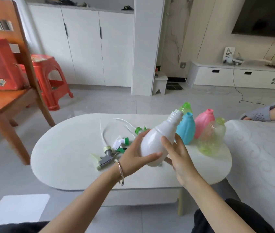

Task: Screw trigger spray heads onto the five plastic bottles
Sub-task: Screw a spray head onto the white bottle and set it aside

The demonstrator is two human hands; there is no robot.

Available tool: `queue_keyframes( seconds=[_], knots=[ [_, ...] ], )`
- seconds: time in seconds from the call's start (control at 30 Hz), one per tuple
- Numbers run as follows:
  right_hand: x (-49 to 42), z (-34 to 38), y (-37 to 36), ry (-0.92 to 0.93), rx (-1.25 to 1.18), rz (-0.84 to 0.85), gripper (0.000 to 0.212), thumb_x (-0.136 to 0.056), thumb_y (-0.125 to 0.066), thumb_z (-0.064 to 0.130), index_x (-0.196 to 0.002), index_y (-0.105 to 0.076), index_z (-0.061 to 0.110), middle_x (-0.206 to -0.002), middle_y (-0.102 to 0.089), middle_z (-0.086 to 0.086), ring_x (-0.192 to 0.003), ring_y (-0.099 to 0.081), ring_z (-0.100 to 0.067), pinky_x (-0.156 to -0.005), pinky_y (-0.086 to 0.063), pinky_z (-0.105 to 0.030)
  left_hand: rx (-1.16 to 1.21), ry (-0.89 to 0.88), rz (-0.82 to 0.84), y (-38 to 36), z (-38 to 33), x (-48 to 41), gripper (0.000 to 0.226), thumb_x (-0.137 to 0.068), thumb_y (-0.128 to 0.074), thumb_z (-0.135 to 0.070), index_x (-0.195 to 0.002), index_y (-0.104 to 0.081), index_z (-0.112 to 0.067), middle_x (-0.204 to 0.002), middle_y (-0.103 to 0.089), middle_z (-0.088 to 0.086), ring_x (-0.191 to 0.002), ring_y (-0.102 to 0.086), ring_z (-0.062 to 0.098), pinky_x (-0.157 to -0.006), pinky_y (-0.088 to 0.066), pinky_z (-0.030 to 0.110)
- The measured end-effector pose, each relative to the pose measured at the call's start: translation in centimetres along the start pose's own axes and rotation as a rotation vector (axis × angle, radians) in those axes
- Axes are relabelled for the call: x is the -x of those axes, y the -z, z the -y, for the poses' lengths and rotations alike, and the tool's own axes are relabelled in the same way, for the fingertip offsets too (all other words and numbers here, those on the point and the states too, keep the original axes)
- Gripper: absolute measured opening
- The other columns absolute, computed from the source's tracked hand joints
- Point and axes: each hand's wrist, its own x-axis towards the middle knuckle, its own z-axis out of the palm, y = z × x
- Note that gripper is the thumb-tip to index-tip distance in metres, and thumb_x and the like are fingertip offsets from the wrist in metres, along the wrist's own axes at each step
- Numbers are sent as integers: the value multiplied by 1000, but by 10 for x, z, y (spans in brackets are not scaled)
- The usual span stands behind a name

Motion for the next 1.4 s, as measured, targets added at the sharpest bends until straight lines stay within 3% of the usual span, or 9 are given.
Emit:
queue_keyframes(
  seconds=[0.07, 0.17, 0.33, 0.47, 0.63, 0.87, 1.1, 1.27, 1.4],
  knots=[
    [-7, 5, -15, -12, 45, 62, 56, -65, -65, 58, -115, -55, 36, -111, -69, 8, -91, -69, -5, -80, -57, -45, -51, -10, -70, 20, -2, 6, 80, -59, -75, -51, -130, -47, -27, -115, -60, -7, -100, -63, 3, -72, -54, 19],
    [-26, 7, -24, 18, 75, 169, 55, -70, -67, 52, -119, -58, 30, -113, -67, 8, -99, -68, -6, -77, -55, -24, -130, -4, -163, 56, 1, 9, 79, -55, -74, -55, -125, -51, -25, -113, -62, -6, -95, -62, -1, -70, -50, 14],
    [-69, -11, -1, 82, 315, 130, 29, -81, -70, 32, -108, -61, 36, -115, -64, 15, -109, -62, -6, -87, -49, -15, -206, 26, -331, 115, 18, 14, 82, -51, -73, -58, -123, -54, -26, -112, -61, -8, -94, -62, 0, -67, -51, 13],
    [-88, -38, 23, 74, 474, 142, 28, -80, -73, 25, -103, -62, 36, -112, -64, 17, -110, -57, 0, -97, -45, -25, -198, 55, -368, 135, 36, 16, 74, -50, -75, -54, -118, -56, -35, -109, -63, -14, -91, -61, -6, -63, -50, 10],
    [-98, -58, 30, 70, 560, 201, 29, -80, -72, 33, -105, -61, 39, -117, -61, 19, -112, -53, 5, -95, -38, -17, -183, 51, -380, 147, 34, 4, 61, -48, -75, -55, -106, -57, -47, -101, -63, -25, -89, -62, -9, -61, -48, 7],
    [-133, -59, 15, 24, 479, 108, 23, -83, -69, 31, -106, -63, 31, -118, -62, 13, -115, -53, -4, -99, -37, -24, -126, 62, -428, 153, 36, -9, 75, -46, -73, -56, -116, -57, -37, -109, -62, -13, -86, -61, -8, -58, -49, 10],
    [-172, -75, 9, 15, 742, 73, 39, -79, -73, 30, -115, -65, 14, -126, -52, 1, -124, -46, -13, -99, -31, -21, -79, 65, -455, 151, 47, -25, 74, -46, -75, -55, -116, -58, -36, -111, -64, -6, -87, -63, -3, -58, -50, 11],
    [-182, -83, 13, 44, 989, 196, 45, -77, -72, 40, -119, -62, 29, -124, -61, 6, -120, -50, -14, -107, -34, -36, -61, 64, -456, 150, 51, -34, 71, -47, -76, -55, -114, -58, -39, -110, -64, -8, -89, -63, 0, -59, -51, 12],
    [-183, -86, 11, 79, 1126, 247, 55, -74, -72, 47, -125, -56, 33, -124, -61, 5, -120, -49, -16, -107, -28, -32, -62, 73, -454, 145, 52, -38, 73, -46, -76, -55, -115, -58, -38, -109, -63, -9, -89, -63, 0, -59, -51, 13]
  ],
)
